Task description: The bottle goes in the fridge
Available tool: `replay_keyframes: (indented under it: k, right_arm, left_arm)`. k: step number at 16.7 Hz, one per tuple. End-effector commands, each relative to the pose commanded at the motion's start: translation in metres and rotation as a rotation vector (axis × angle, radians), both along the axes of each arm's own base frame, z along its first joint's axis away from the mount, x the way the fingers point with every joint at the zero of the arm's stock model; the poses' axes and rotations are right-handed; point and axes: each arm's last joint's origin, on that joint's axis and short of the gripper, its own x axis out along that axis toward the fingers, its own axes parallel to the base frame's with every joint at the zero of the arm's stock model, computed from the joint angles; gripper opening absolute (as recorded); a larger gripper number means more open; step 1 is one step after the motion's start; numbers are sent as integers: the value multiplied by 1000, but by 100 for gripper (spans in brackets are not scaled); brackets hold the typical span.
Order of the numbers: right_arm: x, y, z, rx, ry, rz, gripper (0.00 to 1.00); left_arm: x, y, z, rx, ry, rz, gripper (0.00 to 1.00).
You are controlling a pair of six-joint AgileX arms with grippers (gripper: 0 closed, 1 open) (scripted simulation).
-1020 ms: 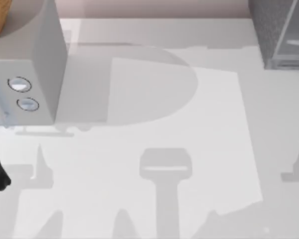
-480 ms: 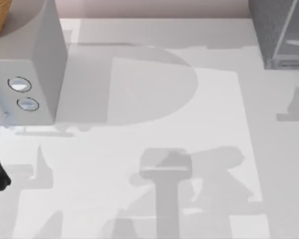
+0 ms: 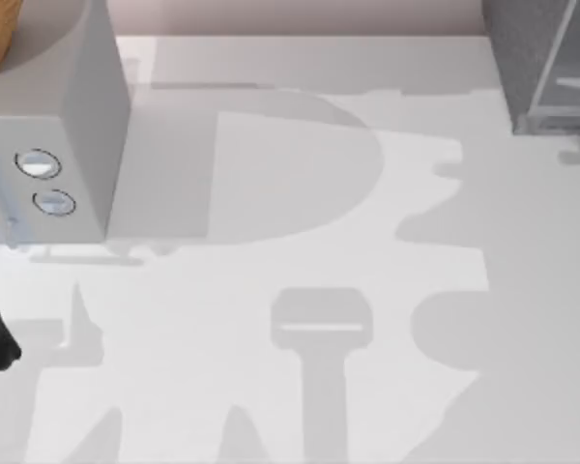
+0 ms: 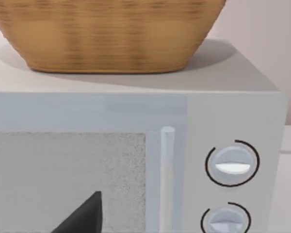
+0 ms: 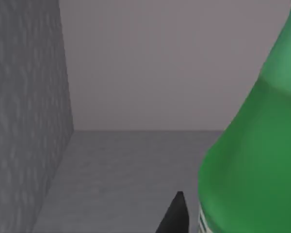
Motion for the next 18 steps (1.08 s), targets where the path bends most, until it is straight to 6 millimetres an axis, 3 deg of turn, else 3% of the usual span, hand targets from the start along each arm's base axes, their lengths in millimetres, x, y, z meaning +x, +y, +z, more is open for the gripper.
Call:
replay_keyframes:
  k: [3, 5, 13, 18]
  right_arm:
    - [26, -16, -32, 2, -10, 2, 1]
    - [36, -23, -42, -3, -34, 2, 1]
    - [43, -25, -48, -1, -40, 6, 1]
    - [88, -29, -50, 0, -41, 1, 1]
  left_arm:
    - [0, 0, 0, 0, 0, 0, 100]
    - [0, 0, 0, 0, 0, 0, 100]
    - [0, 0, 0, 0, 0, 0, 100]
    - [0, 0, 0, 0, 0, 0, 100]
